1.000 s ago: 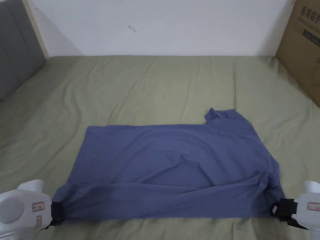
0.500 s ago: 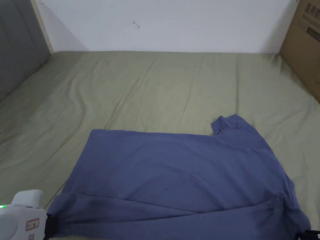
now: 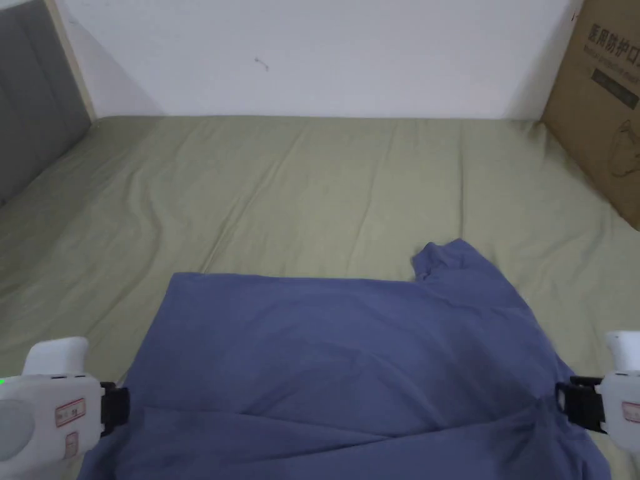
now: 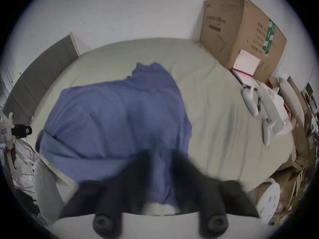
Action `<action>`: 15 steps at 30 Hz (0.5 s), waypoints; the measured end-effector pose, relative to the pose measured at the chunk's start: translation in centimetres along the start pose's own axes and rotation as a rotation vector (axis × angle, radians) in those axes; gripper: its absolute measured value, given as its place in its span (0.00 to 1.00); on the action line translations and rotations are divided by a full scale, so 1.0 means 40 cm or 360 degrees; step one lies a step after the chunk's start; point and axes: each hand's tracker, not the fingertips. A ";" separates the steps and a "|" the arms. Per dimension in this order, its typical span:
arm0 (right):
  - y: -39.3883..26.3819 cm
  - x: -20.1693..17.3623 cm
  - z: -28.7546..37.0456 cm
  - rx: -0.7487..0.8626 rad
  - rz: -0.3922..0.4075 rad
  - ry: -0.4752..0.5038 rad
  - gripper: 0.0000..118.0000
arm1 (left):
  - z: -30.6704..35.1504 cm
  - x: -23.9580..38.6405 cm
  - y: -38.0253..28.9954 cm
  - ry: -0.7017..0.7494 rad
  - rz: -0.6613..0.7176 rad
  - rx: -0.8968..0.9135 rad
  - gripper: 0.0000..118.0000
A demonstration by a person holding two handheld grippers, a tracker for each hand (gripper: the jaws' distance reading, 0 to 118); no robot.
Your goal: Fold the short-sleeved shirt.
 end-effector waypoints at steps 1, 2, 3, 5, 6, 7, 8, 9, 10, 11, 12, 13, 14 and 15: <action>0.006 -0.008 -0.024 0.0007 -0.0054 0.0020 0.00 | -0.013 0.011 0.001 -0.0007 0.0001 0.0004 0.02; 0.015 -0.006 -0.046 -0.0036 -0.0123 0.0083 0.00 | -0.031 0.026 0.002 -0.0021 -0.0024 -0.0018 0.01; 0.019 -0.004 -0.069 -0.0082 -0.0150 0.0153 0.00 | -0.045 0.036 0.003 -0.0015 -0.0024 -0.0033 0.00; 0.037 -0.006 -0.120 -0.0150 -0.0211 0.0161 0.00 | -0.090 0.047 0.005 -0.0016 -0.0070 -0.0094 0.00; 0.055 -0.002 -0.143 -0.0144 -0.0182 0.0125 0.00 | -0.099 0.055 0.014 -0.0001 -0.0078 -0.0100 0.00; 0.078 0.001 -0.159 -0.0133 -0.0175 0.0111 0.00 | -0.106 0.064 0.027 -0.0007 -0.0090 -0.0102 0.00; 0.110 0.007 -0.173 -0.0113 -0.0181 0.0088 0.00 | -0.118 0.056 0.041 -0.0012 -0.0087 -0.0089 0.00; 0.133 0.013 -0.183 -0.0097 -0.0187 0.0075 0.00 | -0.122 0.058 0.054 -0.0026 -0.0082 -0.0083 0.00; 0.172 0.023 -0.199 -0.0075 -0.0192 0.0072 0.00 | -0.128 0.062 0.073 -0.0054 -0.0067 -0.0076 0.00; 0.210 0.036 -0.217 -0.0073 -0.0192 0.0071 0.03 | -0.135 0.067 0.090 -0.0071 -0.0043 -0.0062 0.00; 0.252 0.045 -0.242 -0.0075 -0.0192 0.0065 0.14 | -0.142 0.063 0.101 -0.0077 -0.0034 -0.0055 0.00; 0.292 0.055 -0.266 -0.0088 -0.0187 0.0066 0.41 | -0.152 0.068 0.116 -0.0078 -0.0034 -0.0057 0.00; 0.200 0.034 -0.214 -0.0109 -0.0192 0.0065 0.65 | -0.159 0.076 0.127 -0.0070 -0.0037 -0.0050 0.00; 0.197 0.035 -0.215 -0.0149 -0.0200 0.0039 0.80 | -0.167 0.083 0.137 -0.0059 -0.0046 -0.0045 0.00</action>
